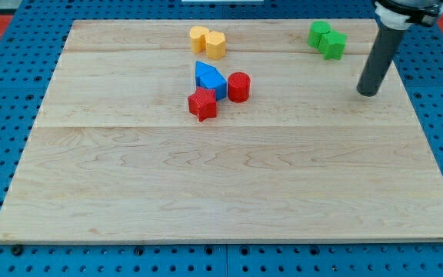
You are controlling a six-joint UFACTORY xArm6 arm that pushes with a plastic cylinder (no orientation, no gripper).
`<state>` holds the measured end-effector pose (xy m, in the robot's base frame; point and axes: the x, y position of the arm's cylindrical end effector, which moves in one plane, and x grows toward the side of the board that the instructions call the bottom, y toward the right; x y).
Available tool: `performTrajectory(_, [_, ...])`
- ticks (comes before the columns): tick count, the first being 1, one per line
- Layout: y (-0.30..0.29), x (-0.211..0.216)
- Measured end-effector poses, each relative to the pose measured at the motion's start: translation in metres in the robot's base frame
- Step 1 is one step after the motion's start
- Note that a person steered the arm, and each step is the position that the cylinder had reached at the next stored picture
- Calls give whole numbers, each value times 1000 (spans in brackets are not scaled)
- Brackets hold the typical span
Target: Move the green blocks towards the top center of the board
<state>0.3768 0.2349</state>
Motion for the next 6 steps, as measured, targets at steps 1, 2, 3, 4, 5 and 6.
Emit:
performTrajectory(1, [16, 0])
performTrajectory(2, [18, -32])
performTrajectory(3, [18, -77])
performTrajectory(4, [18, -100])
performTrajectory(5, [-24, -108])
performTrajectory(6, [-52, -108])
